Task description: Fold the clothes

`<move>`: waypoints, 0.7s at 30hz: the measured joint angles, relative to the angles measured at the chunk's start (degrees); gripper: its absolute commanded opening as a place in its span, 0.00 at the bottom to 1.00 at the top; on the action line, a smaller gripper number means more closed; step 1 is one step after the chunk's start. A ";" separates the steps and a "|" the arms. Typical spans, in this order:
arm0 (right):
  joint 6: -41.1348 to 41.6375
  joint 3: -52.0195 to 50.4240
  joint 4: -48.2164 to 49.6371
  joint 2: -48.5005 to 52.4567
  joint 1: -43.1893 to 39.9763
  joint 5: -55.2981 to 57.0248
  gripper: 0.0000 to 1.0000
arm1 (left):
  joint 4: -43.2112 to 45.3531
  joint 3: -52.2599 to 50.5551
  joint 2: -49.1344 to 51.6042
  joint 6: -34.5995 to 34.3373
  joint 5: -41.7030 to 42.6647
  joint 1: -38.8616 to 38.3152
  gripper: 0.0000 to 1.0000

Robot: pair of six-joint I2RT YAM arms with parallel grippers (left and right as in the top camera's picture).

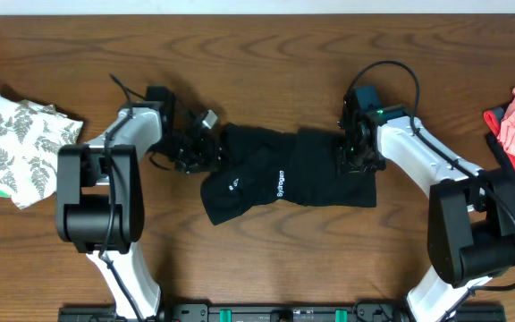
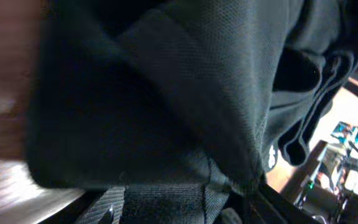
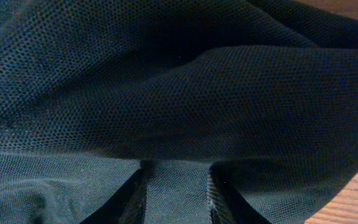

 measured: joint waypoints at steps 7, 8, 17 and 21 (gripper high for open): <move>0.02 0.00 -0.09 0.00 0.00 0.02 0.31 | 1.07 -1.60 -0.02 0.04 1.88 -3.21 0.62; 0.02 0.00 -0.11 0.00 0.00 0.02 0.31 | 1.11 -1.60 -0.02 0.04 1.88 -3.34 0.62; 0.02 0.00 -0.17 0.00 0.00 0.00 0.31 | 1.99 -1.79 -0.02 0.17 1.66 -3.48 0.46; 0.02 0.00 -0.17 0.00 0.00 0.02 0.31 | 2.23 -1.79 -0.02 0.17 1.66 -3.48 0.52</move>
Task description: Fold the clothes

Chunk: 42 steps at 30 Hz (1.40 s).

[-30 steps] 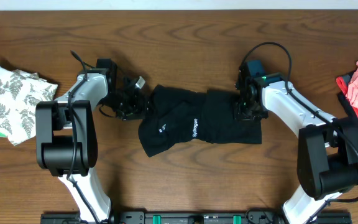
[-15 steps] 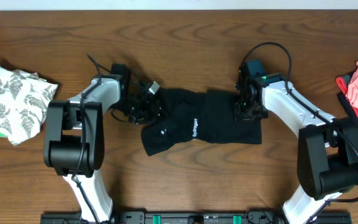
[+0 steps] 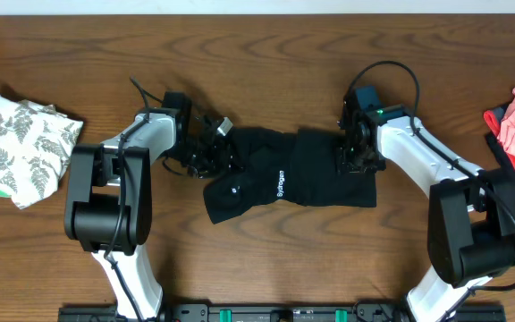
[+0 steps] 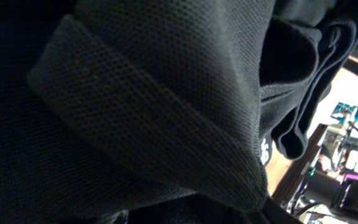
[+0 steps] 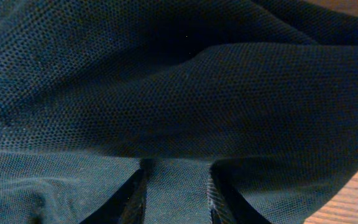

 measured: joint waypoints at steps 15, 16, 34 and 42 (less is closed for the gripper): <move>0.00 0.00 -0.13 0.00 0.00 0.00 0.31 | 1.22 0.00 0.00 0.28 2.25 0.00 0.08; 0.00 0.00 -0.15 0.00 0.00 0.00 0.31 | 1.40 0.00 0.00 0.44 2.91 0.00 0.08; 0.00 -0.02 -0.61 0.00 0.00 0.00 0.31 | 0.00 -0.11 0.00 0.83 4.63 0.00 0.43; -0.02 -0.02 -0.68 0.00 0.00 0.00 0.29 | -0.35 -0.26 0.00 0.87 3.91 0.09 0.06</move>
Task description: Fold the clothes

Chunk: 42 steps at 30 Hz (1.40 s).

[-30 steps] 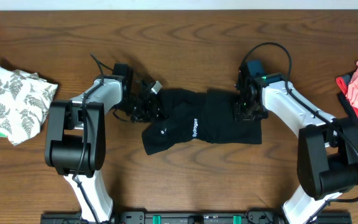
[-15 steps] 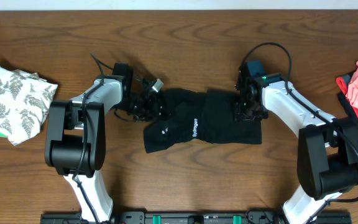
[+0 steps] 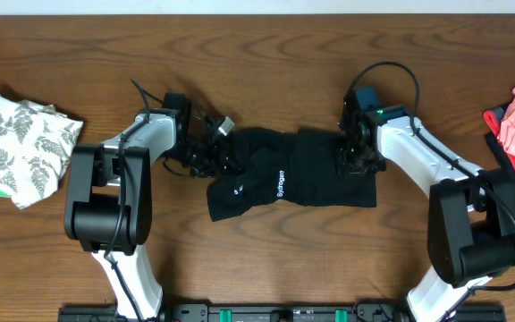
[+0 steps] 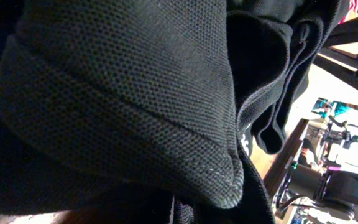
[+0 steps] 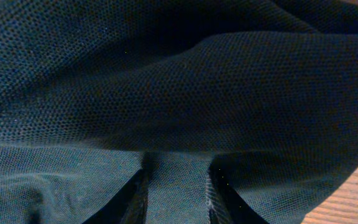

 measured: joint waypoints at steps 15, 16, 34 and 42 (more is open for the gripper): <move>-2.60 5.92 -1.90 -8.94 -0.07 0.11 0.38 | -2.14 -0.11 -4.33 -0.04 0.13 10.05 0.06; -2.64 6.32 -2.08 -10.36 -0.17 0.13 0.38 | -2.38 -0.11 -4.33 -0.02 0.11 10.69 0.06; -3.02 6.86 -8.28 -15.19 -10.27 0.59 0.35 | -7.34 0.13 -7.15 -1.03 -0.13 25.20 0.06; -3.76 6.86 -9.35 -15.19 -10.27 0.59 0.35 | -7.19 2.56 -17.31 -6.71 -0.50 25.18 0.06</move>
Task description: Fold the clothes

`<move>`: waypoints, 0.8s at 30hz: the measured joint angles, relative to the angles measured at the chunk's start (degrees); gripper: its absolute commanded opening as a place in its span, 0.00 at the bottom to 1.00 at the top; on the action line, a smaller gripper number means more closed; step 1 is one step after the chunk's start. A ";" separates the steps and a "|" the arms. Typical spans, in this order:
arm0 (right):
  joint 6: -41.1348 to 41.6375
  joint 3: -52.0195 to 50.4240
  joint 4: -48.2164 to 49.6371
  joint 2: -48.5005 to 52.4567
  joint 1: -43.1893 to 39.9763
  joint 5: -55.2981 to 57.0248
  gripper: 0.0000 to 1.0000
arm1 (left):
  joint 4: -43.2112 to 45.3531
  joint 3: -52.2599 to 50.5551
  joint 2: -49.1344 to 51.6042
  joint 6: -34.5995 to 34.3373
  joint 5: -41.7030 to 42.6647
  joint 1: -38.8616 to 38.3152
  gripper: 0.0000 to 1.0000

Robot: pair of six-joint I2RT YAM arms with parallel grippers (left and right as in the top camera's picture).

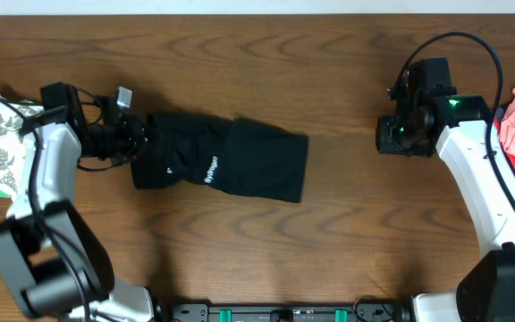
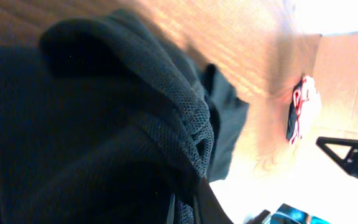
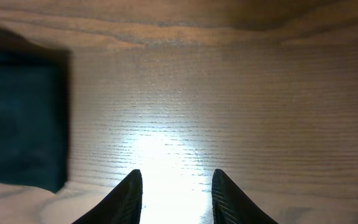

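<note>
A black folded garment (image 1: 240,165) with small white print lies left of the table's middle. My left gripper (image 1: 139,140) is shut on its left end. In the left wrist view the black mesh fabric (image 2: 104,137) fills most of the frame, and the left gripper (image 2: 182,210) pinches a fold of it at the bottom edge. My right gripper (image 1: 385,136) is open over bare wood, well to the right of the garment. The right wrist view shows the right gripper (image 3: 176,196) with nothing between its fingers and the garment's right edge (image 3: 17,118) at far left.
A crumpled white cloth with a leaf print lies at the far left, close to my left arm. A pink and red garment sits at the right table edge. The wooden table (image 1: 347,250) lies bare between the black garment and the right arm.
The black garment now lies further left, with my left gripper still shut on its left end. My right gripper has come off the garment and stands open to its right.
My left gripper was at the garment's left end and my right gripper rested on its right end. The left then sat further in on the cloth and both arms held still. Now the left has the garment further left and the right is clear of it.
</note>
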 measured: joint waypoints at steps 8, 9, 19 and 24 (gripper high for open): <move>-0.35 0.00 -0.66 0.00 0.00 0.00 0.35 | 1.46 0.02 -9.70 -7.58 -6.05 -8.09 0.06; -0.35 0.00 -0.76 0.00 0.00 0.00 0.35 | 2.08 0.02 -10.58 -8.68 -7.17 -10.12 0.06; -0.37 0.00 -1.66 0.00 0.00 -0.02 0.34 | 11.61 0.09 -11.78 -19.45 -21.75 -36.15 0.06; -0.37 0.00 -2.08 0.00 0.00 -0.02 0.34 | 14.82 0.11 -9.70 -22.40 -31.34 -48.30 0.06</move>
